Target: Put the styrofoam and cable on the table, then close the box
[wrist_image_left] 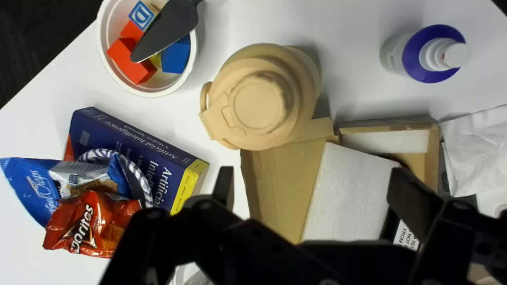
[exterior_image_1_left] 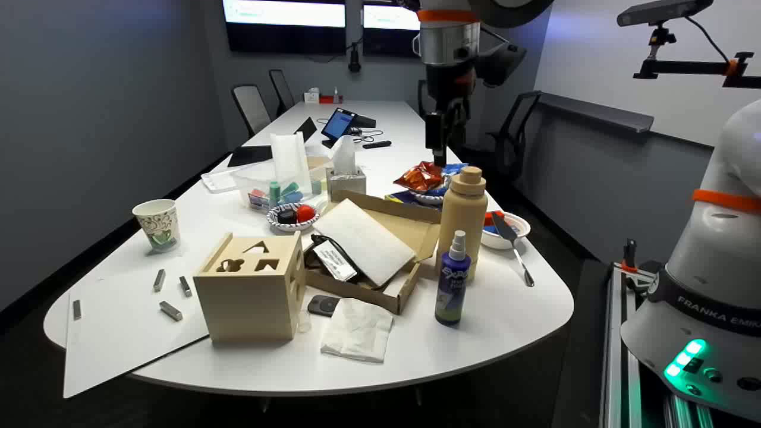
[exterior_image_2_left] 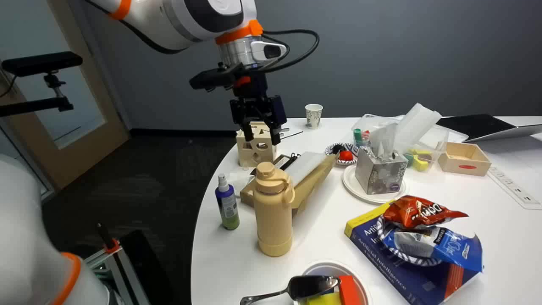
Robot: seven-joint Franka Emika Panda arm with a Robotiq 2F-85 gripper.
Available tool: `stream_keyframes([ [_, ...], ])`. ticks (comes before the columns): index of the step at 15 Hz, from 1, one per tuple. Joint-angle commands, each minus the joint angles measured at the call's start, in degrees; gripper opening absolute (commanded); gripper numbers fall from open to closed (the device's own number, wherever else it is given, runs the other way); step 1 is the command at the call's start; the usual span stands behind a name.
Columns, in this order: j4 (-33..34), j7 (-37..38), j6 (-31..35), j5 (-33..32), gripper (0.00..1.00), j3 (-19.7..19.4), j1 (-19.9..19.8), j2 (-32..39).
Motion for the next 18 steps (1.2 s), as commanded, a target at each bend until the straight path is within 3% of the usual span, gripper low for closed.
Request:
stream_keyframes([
  [1, 0.1, 0.4, -0.2, -0.4, 1.00, -1.2, 1.2, 0.1],
  [7, 3.9, -1.8, 1.3, -1.3, 1.00, -2.0, 1.1, 3.0],
  [13, 9.6, -10.0, 15.8, 6.6, 1.00, -7.4, 1.5, 15.5],
  [18, 12.9, -15.0, 24.5, 16.6, 1.00, -8.2, 1.3, 27.9],
])
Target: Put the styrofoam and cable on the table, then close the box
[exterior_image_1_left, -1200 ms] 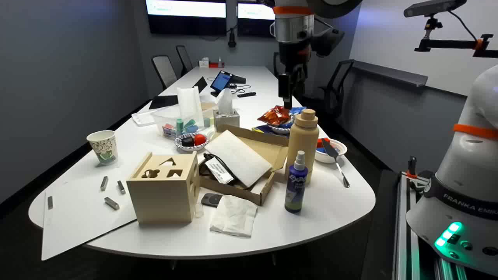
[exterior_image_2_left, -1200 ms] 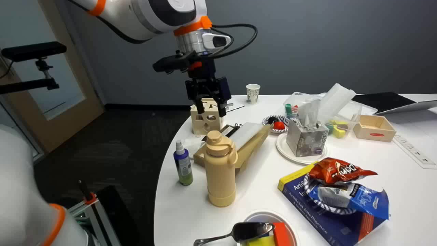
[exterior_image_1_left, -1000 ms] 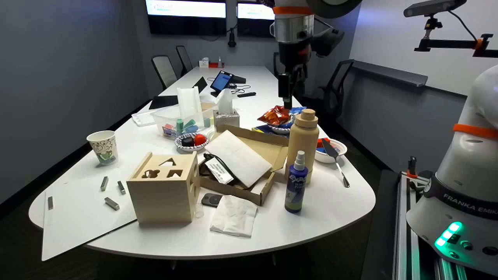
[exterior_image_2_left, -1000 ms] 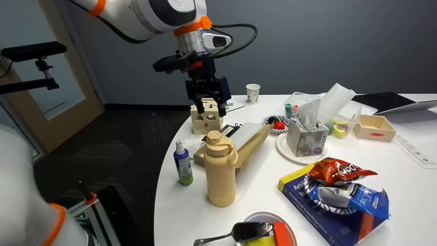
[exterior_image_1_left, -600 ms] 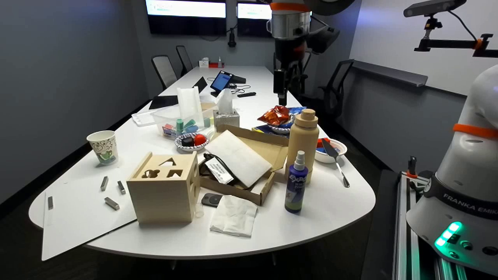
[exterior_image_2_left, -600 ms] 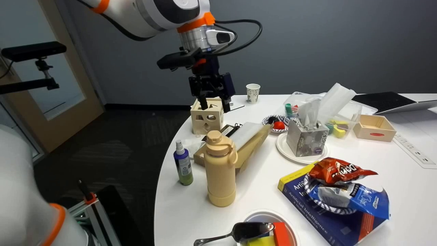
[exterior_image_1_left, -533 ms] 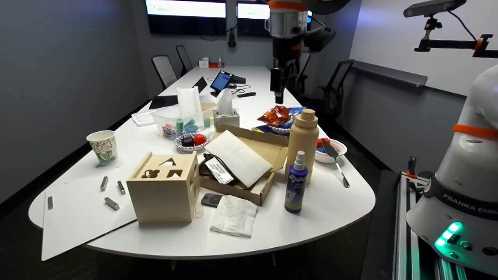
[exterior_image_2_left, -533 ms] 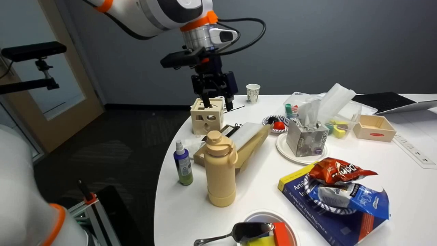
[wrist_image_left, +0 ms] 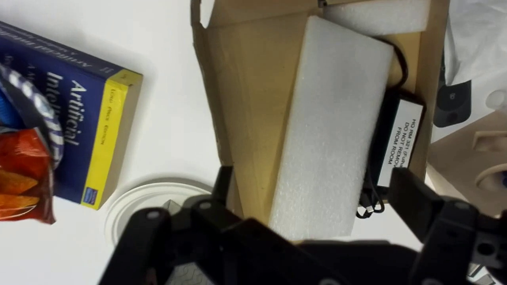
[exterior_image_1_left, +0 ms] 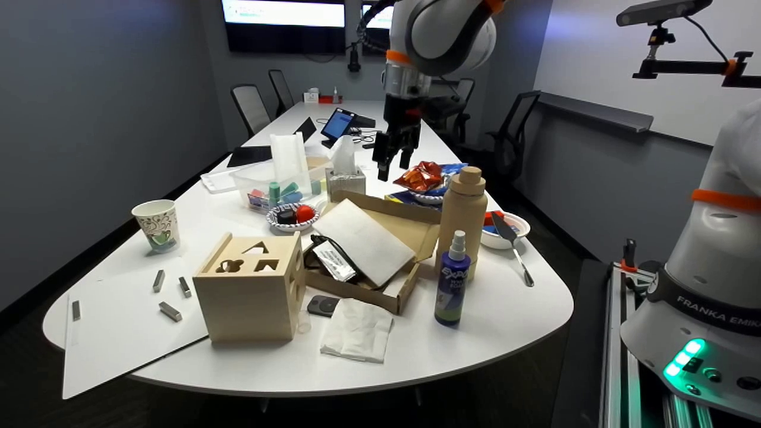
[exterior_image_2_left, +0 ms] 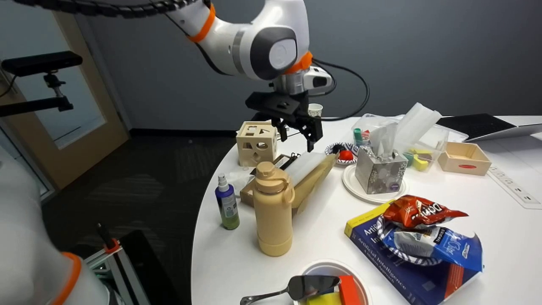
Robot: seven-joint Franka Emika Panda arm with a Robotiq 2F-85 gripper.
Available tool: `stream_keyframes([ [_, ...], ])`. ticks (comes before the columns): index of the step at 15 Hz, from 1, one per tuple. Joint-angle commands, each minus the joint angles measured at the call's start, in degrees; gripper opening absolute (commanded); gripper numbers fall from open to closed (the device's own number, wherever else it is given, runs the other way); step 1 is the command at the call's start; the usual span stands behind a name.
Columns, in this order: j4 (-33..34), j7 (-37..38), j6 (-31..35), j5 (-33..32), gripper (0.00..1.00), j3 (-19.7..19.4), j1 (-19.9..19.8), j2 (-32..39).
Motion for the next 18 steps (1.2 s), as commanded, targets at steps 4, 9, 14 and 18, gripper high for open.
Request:
stream_keyframes([
  [4, 7.5, -4.8, 5.3, 9.8, 1.00, 0.4, -0.3, 15.4],
  [9, 12.6, -5.1, 4.9, 10.2, 1.00, 0.3, -2.0, 22.1],
  [14, 17.3, -10.5, 3.7, 15.3, 1.00, 3.4, -5.9, 27.0],
  [18, 20.2, -16.5, 1.8, 21.0, 1.00, 7.0, -9.2, 29.6],
])
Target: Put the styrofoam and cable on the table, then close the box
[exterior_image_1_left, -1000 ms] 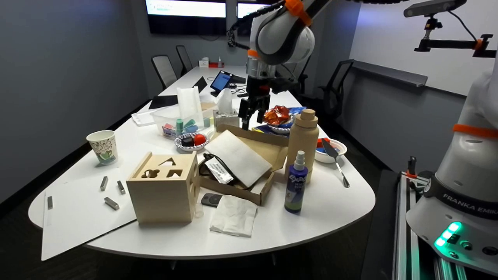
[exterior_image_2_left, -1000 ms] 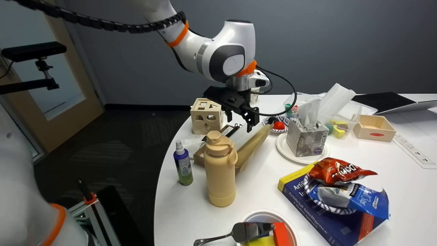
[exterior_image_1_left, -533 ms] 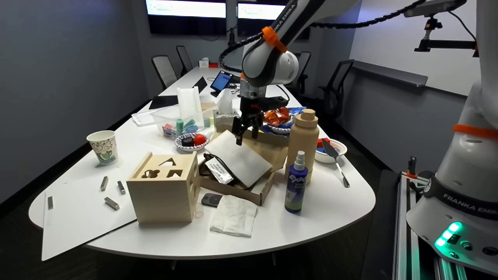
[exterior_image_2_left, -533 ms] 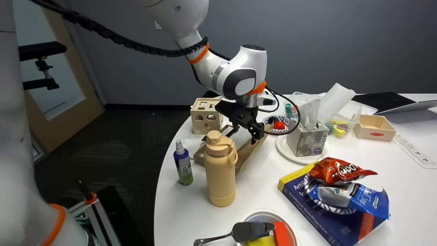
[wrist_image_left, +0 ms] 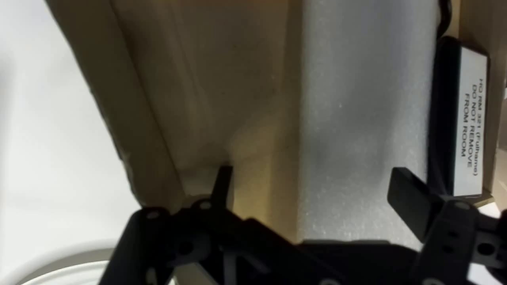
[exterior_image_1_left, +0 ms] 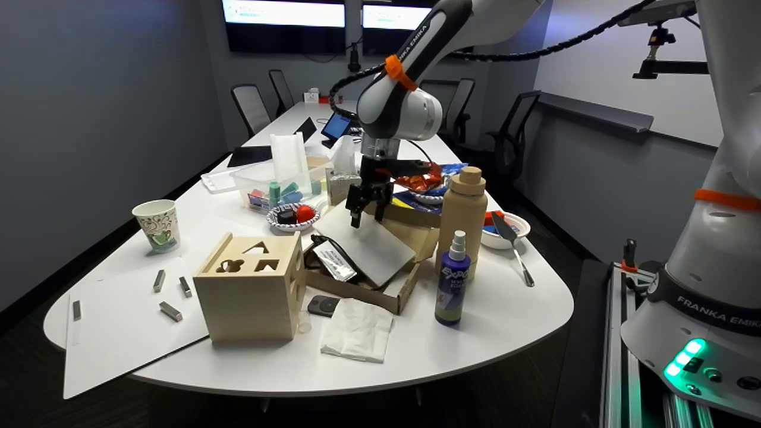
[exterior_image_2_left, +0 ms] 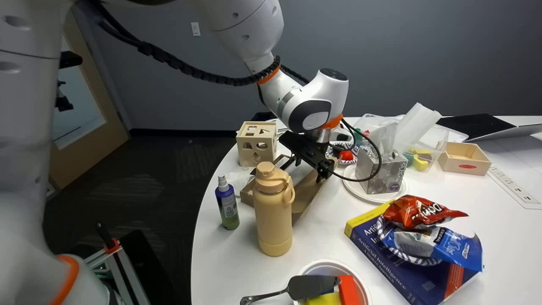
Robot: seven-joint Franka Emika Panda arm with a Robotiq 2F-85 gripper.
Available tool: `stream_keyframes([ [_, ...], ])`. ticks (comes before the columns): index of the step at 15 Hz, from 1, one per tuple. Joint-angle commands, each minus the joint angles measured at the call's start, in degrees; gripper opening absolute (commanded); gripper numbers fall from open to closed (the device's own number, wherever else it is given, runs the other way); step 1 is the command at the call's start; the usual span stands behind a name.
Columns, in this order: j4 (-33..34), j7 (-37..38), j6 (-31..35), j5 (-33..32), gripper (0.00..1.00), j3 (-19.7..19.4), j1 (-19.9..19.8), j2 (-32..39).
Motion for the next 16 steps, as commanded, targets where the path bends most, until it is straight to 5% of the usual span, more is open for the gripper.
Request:
stream_keyframes([
  [1, 4.3, -6.4, -3.7, 5.7, 1.00, 3.8, -3.8, 2.9],
  [2, 5.0, -7.3, -4.5, 6.5, 0.75, 4.2, -4.2, 3.4],
  [3, 5.4, -8.1, -5.3, 7.1, 0.75, 4.5, -4.5, 3.7],
  [10, 6.8, -10.1, -8.6, 8.7, 0.18, 4.1, -5.0, 3.6],
  [13, 7.1, -9.3, -10.7, 7.2, 0.01, 3.1, -4.2, 2.5],
  [16, 7.1, -9.6, -13.3, 7.2, 0.02, 2.8, -4.2, 0.7],
])
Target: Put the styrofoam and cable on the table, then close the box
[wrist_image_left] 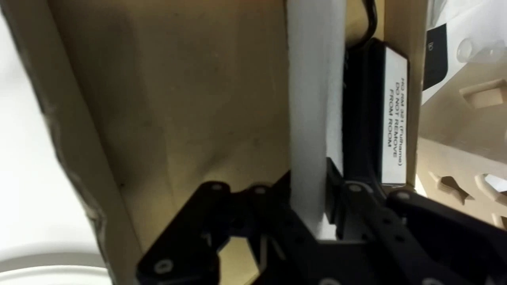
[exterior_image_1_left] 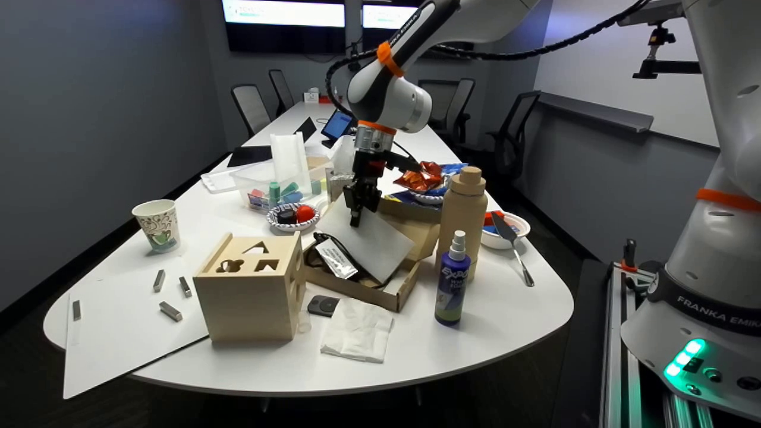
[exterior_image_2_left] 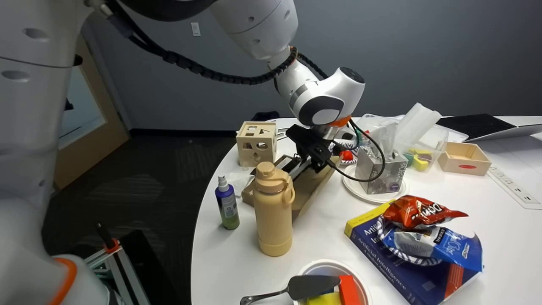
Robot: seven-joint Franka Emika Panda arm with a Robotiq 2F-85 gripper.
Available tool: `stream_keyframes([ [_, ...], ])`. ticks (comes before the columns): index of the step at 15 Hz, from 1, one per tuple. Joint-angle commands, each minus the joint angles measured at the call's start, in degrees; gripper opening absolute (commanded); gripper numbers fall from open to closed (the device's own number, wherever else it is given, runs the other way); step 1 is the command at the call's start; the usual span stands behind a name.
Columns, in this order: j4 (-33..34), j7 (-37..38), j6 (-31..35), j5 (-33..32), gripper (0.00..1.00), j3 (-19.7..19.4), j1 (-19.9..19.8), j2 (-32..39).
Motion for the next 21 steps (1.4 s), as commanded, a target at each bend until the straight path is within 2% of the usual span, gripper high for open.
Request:
stream_keyframes([
  [1, 0.2, -1.0, -3.9, -0.1, 0.03, -0.8, 0.1, -2.8],
  [5, -0.6, -1.1, -2.6, -0.7, 0.03, -1.3, 1.3, -6.7],
  [9, 1.3, 0.6, 3.4, -5.1, 0.03, -2.5, 4.7, -7.8],
  [14, 5.7, 2.6, 16.3, -12.9, 0.03, -3.1, 9.3, -4.4],
  [17, 8.5, 2.8, 23.6, -15.7, 0.03, -2.4, 10.7, -1.4],
  [21, 14.5, 3.5, 29.6, -20.5, 0.03, -2.4, 12.6, 4.3],
])
